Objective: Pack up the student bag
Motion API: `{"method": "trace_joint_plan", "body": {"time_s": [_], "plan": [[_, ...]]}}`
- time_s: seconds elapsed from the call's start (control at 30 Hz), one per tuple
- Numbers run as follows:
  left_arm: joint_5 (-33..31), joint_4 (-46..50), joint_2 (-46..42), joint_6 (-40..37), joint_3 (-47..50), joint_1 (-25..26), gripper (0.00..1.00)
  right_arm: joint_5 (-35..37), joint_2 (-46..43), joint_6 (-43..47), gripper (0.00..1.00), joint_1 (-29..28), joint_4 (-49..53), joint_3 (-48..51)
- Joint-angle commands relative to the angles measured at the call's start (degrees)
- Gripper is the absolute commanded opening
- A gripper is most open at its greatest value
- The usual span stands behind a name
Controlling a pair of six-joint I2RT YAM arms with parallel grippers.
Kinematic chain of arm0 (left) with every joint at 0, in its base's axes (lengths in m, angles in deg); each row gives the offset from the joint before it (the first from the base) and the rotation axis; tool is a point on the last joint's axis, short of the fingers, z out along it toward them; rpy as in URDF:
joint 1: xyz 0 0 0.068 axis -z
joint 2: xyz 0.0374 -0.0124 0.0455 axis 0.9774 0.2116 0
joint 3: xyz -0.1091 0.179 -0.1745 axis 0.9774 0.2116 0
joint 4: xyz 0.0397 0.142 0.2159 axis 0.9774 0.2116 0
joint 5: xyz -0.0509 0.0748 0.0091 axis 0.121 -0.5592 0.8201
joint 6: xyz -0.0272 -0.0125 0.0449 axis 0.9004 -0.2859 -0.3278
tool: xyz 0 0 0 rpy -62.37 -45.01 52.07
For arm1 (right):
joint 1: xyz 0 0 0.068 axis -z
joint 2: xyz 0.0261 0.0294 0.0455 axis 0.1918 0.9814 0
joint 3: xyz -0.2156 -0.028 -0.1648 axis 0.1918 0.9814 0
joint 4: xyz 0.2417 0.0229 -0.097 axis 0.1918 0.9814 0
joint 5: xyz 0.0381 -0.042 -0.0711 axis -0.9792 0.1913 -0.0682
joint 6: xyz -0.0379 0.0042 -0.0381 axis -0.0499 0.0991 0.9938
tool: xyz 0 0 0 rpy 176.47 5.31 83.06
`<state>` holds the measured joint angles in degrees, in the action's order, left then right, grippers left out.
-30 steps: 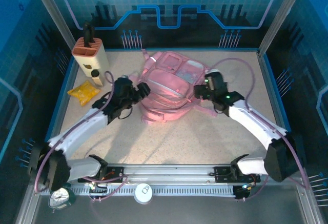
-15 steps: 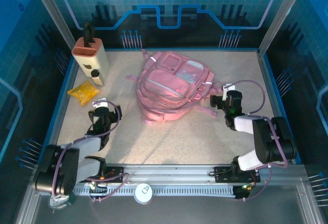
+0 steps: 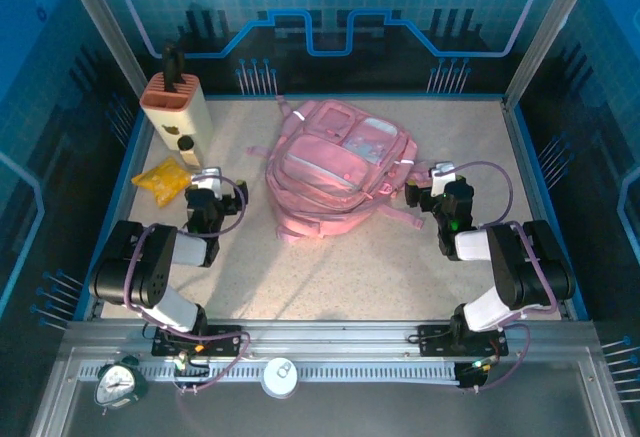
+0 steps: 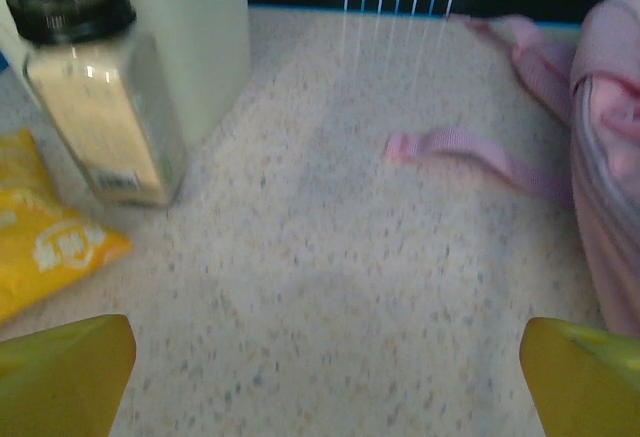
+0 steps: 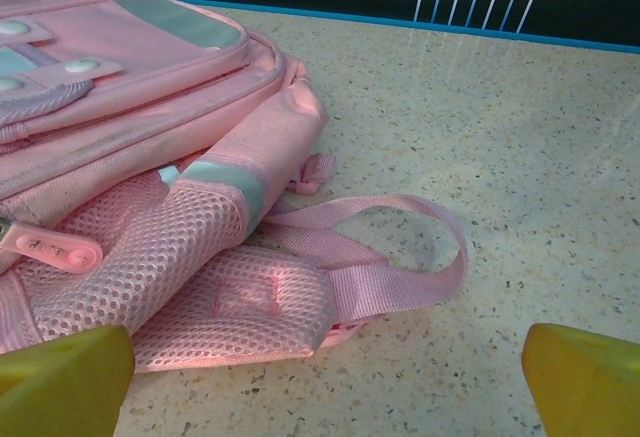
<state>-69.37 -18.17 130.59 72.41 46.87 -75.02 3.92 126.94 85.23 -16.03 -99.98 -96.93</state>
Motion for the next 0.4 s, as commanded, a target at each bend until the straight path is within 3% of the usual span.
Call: {"method": "trace_joint_plan", "body": {"time_s": [0.0,0.37], "plan": [[-0.9,0.6,-0.1,0.0,-1.6,-0.4,0.99,0.7,0.3,0.9,1.0,-0.4,-2.9,0.0],[-0.7,0.0,0.2,-0.1,-1.6,-0.4,0.99,-3.3,0.1,0.3,1.0,1.4,-1.9,-0.5]]}}
